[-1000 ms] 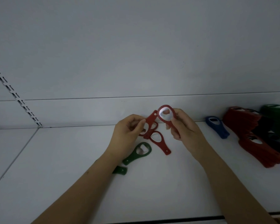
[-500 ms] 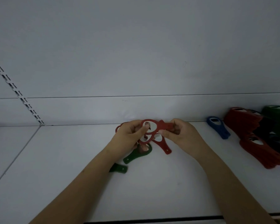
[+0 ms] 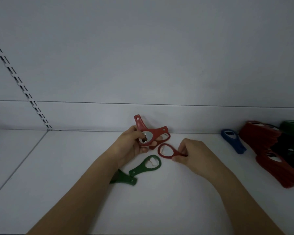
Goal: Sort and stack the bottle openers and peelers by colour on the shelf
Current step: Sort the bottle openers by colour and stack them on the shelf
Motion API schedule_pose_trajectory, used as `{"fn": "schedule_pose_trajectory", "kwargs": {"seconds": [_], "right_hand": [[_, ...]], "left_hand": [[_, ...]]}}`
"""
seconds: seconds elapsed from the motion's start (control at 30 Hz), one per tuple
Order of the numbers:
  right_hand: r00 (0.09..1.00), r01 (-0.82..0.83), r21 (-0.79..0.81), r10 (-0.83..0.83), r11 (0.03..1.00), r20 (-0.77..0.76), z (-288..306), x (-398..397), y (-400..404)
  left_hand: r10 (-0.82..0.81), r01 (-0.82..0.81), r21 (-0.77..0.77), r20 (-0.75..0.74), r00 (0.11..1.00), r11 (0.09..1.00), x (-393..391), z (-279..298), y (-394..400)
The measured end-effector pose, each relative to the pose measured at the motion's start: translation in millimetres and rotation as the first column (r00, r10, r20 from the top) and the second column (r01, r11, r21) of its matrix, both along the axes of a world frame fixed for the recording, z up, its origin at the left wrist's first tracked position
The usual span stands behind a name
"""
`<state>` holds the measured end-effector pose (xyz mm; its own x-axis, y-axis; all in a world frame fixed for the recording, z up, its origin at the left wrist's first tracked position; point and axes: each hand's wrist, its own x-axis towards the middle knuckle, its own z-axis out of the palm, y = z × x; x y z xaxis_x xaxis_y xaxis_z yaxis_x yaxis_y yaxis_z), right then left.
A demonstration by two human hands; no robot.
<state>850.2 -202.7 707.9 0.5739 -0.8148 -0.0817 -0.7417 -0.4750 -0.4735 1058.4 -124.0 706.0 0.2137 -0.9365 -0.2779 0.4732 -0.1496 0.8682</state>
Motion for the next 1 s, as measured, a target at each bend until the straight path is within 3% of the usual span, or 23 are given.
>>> {"fn": "schedule_pose_trajectory", "kwargs": {"seconds": [0.07, 0.17, 0.27, 0.33, 0.4, 0.57, 0.7, 0.8, 0.93, 1.0], "right_hand": [[0.995, 0.057, 0.026, -0.059, 0.998, 0.079, 2, -3, -5], [0.920, 0.105, 0.156, -0.156, 0.982, 0.360, 17, -12, -16], [0.824, -0.034, 0.245, -0.112, 0.969, 0.556, 38, -20, -20], [0.841, -0.133, 0.268, -0.035, 0.954, 0.540, 44, -10, -19], [0.867, -0.130, 0.261, -0.018, 0.957, 0.498, 41, 8, -20], [0.761, -0.007, 0.368, -0.234, 0.930, 0.605, 31, 38, -26], [0.741, -0.079, 0.468, -0.263, 0.880, 0.619, 29, 49, -22], [0.760, -0.130, 0.472, -0.219, 0.872, 0.612, 33, 52, -23], [0.705, -0.233, 0.526, -0.230, 0.818, 0.671, 38, 62, -17], [0.697, -0.210, 0.500, -0.230, 0.840, 0.679, 38, 69, -16]], "left_hand": [[-0.047, 0.047, 0.000, -0.049, 0.998, 0.999, 0, 0, 0], [-0.089, 0.089, -0.004, -0.117, 0.989, 0.996, 0, 0, 1], [-0.110, 0.108, -0.022, -0.141, 0.984, 0.994, 1, -2, 1], [-0.127, 0.125, -0.024, -0.136, 0.983, 0.992, 1, -3, 1], [-0.182, 0.178, -0.041, -0.136, 0.974, 0.983, -1, -3, 1], [-0.220, 0.217, -0.040, -0.148, 0.964, 0.975, -1, -1, 2], [-0.185, 0.185, -0.003, 0.009, 0.983, 0.983, -2, 1, 4], [-0.194, 0.194, 0.018, 0.050, 0.980, 0.981, -4, 2, 7], [-0.265, 0.269, -0.016, 0.120, 0.957, 0.963, -4, 7, 10], [-0.239, 0.245, -0.017, 0.159, 0.958, 0.969, -4, 8, 11]]}}
